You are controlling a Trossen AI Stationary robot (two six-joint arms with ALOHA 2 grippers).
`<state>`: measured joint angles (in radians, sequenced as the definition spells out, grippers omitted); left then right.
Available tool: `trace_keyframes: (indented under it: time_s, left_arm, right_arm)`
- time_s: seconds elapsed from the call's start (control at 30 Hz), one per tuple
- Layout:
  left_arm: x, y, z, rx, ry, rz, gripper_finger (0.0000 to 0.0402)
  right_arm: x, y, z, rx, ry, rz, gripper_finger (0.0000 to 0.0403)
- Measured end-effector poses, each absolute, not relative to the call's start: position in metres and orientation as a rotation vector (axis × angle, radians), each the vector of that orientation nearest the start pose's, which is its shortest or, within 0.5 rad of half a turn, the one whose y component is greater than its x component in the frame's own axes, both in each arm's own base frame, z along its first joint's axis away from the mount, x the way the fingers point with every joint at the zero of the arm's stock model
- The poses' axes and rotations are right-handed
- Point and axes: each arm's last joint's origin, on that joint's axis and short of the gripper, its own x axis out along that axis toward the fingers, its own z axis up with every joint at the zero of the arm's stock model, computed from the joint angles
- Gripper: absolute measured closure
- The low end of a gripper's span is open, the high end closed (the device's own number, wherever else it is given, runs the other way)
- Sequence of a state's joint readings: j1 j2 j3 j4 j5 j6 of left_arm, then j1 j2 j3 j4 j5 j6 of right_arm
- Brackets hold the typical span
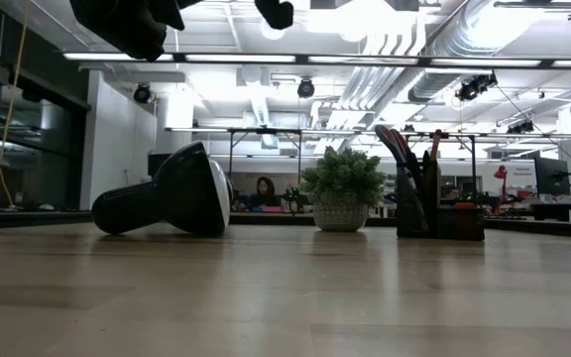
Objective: Pick and place office supplies into organizer
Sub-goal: Put the orange pencil into the desk organizer
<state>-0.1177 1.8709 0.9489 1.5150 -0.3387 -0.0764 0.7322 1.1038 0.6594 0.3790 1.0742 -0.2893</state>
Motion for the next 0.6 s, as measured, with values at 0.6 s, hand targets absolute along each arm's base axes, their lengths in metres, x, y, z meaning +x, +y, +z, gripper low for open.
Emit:
trace_keyframes:
  time_s: [0.6]
  left_arm:
    - [0.3712, -0.0335, 0.2497, -0.217, -0.584, 0.223, 0.0395]
  right_arm:
    - [0.1871, 0.1334, 0.278, -0.29, 0.112, -0.361, 0.036]
